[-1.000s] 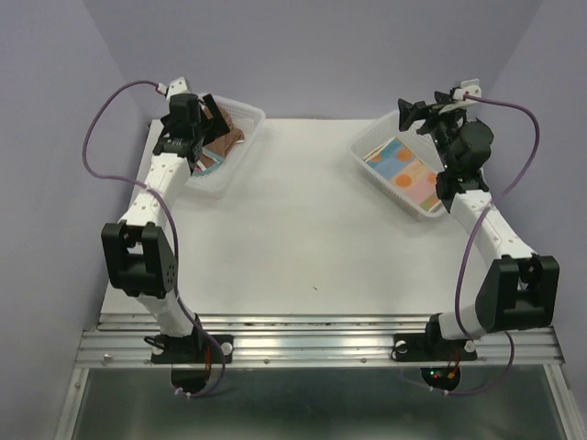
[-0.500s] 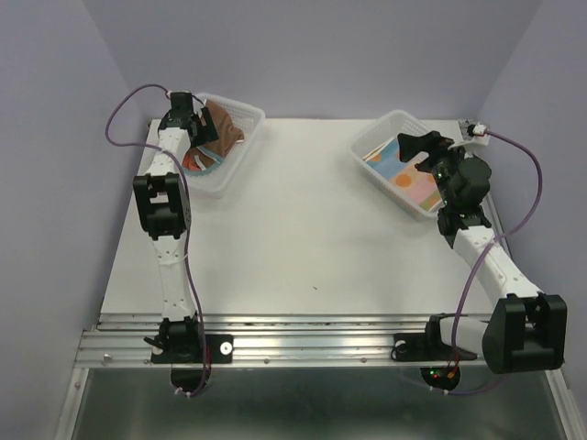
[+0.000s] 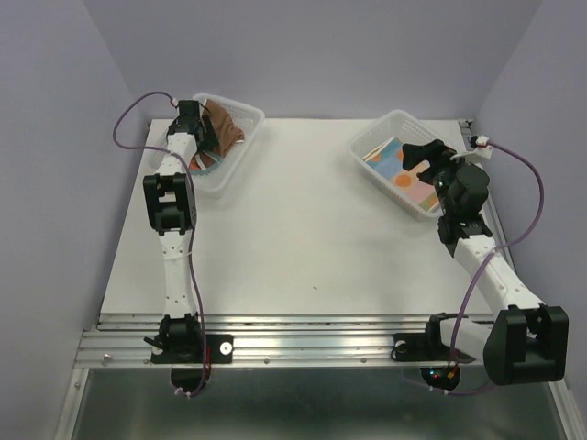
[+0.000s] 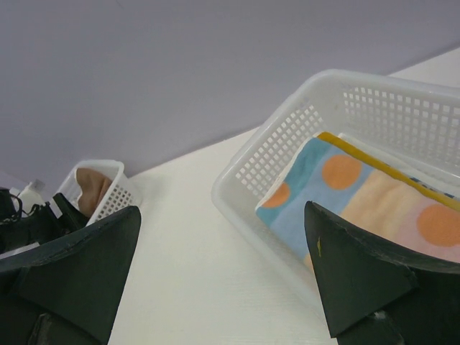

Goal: Fold and stack the towels
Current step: Grab crumpled towel, then move the towel to the center of the board

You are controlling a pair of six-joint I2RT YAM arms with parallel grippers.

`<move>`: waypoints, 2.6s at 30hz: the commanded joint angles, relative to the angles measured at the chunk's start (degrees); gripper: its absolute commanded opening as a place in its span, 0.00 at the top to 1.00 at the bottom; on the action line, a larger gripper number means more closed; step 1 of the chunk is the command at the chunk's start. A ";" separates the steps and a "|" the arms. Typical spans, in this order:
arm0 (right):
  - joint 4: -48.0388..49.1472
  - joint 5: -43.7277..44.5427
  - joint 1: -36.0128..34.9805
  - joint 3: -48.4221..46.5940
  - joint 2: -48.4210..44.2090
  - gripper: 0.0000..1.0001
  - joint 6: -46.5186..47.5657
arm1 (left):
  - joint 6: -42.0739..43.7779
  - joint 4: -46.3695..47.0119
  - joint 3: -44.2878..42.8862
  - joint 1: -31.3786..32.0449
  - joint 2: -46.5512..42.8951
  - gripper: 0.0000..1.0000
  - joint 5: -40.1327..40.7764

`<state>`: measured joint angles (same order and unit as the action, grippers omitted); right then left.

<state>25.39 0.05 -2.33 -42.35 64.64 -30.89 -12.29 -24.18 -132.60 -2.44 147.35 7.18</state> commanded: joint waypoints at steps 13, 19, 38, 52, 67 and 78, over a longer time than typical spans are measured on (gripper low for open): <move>0.71 -1.90 0.13 2.88 -3.73 0.00 -1.80 | -2.73 2.82 0.93 -0.29 -12.58 1.00 -6.03; -1.12 -4.45 0.13 3.50 -6.28 0.00 -2.15 | -4.31 6.25 6.11 0.06 -25.77 1.00 -11.22; -16.40 -10.60 0.13 6.49 -18.59 0.00 -3.21 | -11.93 20.73 61.31 25.02 -77.36 0.14 -14.49; -29.25 -2.44 -22.69 4.03 -10.43 0.00 1.63 | -25.59 8.62 81.35 24.59 -81.87 0.01 4.00; -46.12 27.45 -51.54 -3.53 10.32 0.00 -11.20 | -32.35 11.88 101.47 25.29 -87.58 0.01 -8.57; -45.43 31.33 -59.20 -4.32 16.22 0.00 -17.45 | -35.08 15.83 107.02 27.66 -86.01 0.20 -8.76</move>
<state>-20.97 28.05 -61.39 -43.05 80.53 -45.54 -46.39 -12.34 -25.74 24.49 60.27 -1.45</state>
